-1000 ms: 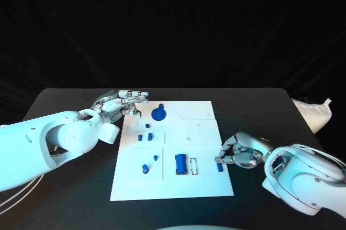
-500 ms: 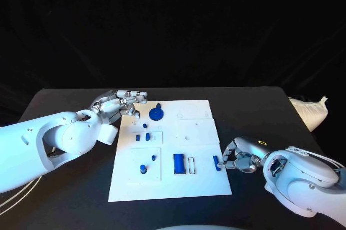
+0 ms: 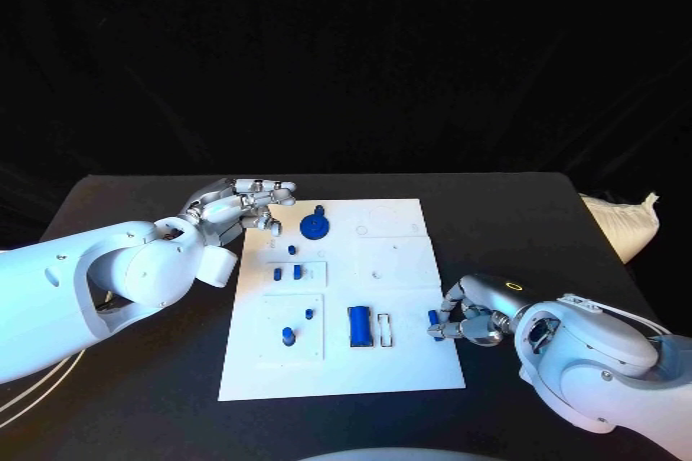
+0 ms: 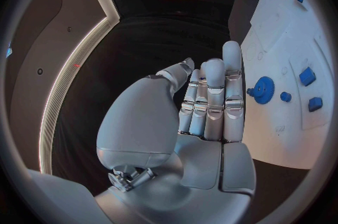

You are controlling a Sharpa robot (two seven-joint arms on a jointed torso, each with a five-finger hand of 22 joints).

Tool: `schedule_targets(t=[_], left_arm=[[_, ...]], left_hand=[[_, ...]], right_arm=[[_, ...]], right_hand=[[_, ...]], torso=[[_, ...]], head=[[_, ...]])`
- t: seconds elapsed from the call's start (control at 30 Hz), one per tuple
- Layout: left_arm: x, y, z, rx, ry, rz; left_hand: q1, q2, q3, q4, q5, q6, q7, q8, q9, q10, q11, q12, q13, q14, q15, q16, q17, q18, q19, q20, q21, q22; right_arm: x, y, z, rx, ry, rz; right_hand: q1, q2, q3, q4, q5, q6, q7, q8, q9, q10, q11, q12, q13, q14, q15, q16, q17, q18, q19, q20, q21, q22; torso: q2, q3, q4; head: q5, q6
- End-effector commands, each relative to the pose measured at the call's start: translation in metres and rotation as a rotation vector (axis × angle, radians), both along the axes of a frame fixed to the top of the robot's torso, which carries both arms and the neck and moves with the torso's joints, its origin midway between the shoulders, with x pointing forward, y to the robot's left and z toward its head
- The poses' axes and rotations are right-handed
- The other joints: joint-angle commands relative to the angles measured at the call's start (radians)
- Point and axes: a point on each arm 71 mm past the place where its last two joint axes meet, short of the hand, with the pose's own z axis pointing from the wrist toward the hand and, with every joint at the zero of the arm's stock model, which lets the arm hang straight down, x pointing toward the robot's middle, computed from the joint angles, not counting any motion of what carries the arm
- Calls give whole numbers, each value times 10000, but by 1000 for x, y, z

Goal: Assemble the parts on the task board

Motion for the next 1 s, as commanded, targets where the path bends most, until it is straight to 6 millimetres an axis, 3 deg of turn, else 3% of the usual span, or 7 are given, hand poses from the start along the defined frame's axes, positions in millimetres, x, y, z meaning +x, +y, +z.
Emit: schedule_targets(t=[0.03,0.33,0.7,1.0], left_arm=[[-1,-2,1,-88,-119,-174],[0,-1,1,-85,-111,-177],[-1,-1,1,-79,-101,-174],[-1,0,1,-73,-99,-163]], left_hand=[[6,95,-60,24,-27,-74,-5,66,0,-71,30,25,14,-81,-1,43,-12,181,-6,65,-51,-10],[6,95,-60,24,-27,-74,-5,66,0,-71,30,25,14,-81,-1,43,-12,181,-6,65,-51,-10],[6,95,-60,24,-27,-74,-5,66,0,-71,30,25,14,-81,-1,43,-12,181,-6,65,-51,-10],[6,95,-60,24,-27,-74,-5,66,0,-71,30,25,14,-81,-1,43,-12,181,-6,65,-51,-10]], right_arm=[[1,1,-1,-189,-72,7],[4,6,-7,-614,-30,182],[3,18,-19,-1566,-61,773],[1,24,-25,-2453,29,1168]], right_hand=[[-66,-6,0,81,37,92,6,-67,-15,38,-1,43,-720,846,70,-9,1568,-87,144,85,-53,1104],[212,-92,48,-18,-18,148,-7,-109,-41,45,-14,46,-710,852,60,0,1586,-90,154,78,-50,1118],[1154,-188,484,-571,-1190,304,-34,-209,-96,73,-49,89,-659,871,29,52,1678,-104,190,51,-29,1178],[1928,-123,1133,-1107,-1600,426,-83,-262,-129,62,-98,82,-645,890,-15,116,1782,-119,224,13,-1,1242]], torso=[[-9,-1,3],[-11,4,11],[-16,1,-1],[-23,-2,2]], head=[[-14,-22],[25,-34],[69,-68],[76,-80]])
